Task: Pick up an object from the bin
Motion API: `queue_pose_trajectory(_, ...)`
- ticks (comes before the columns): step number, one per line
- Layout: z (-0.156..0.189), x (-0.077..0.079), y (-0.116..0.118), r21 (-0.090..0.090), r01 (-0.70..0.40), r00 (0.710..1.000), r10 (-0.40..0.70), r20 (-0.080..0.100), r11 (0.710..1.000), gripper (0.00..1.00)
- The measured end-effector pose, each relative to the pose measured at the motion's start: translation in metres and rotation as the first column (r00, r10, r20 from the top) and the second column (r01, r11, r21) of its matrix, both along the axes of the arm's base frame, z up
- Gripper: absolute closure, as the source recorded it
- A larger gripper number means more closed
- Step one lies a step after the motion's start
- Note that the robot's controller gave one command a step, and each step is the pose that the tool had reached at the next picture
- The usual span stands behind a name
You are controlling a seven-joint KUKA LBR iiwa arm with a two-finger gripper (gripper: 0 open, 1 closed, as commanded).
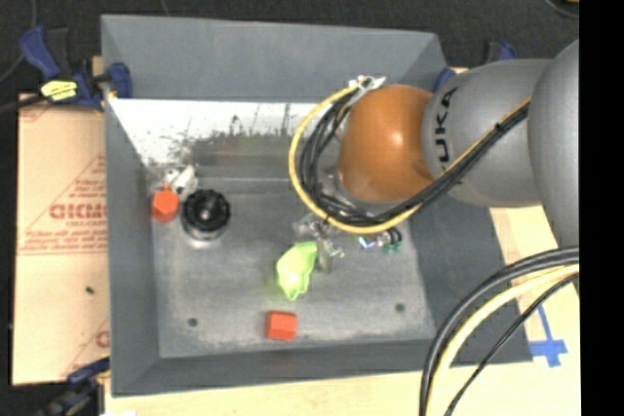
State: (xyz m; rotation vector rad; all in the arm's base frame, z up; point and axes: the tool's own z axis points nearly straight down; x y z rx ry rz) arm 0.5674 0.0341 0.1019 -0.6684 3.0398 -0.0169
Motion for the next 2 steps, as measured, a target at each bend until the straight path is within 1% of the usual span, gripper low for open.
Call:
queue_pose_trajectory(1, 0.083, 0.01, 0.004, 0.0, 0.021, 1.0, -0.021, -0.005, 1.0, 1.0)
queue_pose_trajectory(2, 0.194, 0.006, 0.027, -0.001, -0.031, 0.999, 0.031, 0.006, 1.0, 1.0)
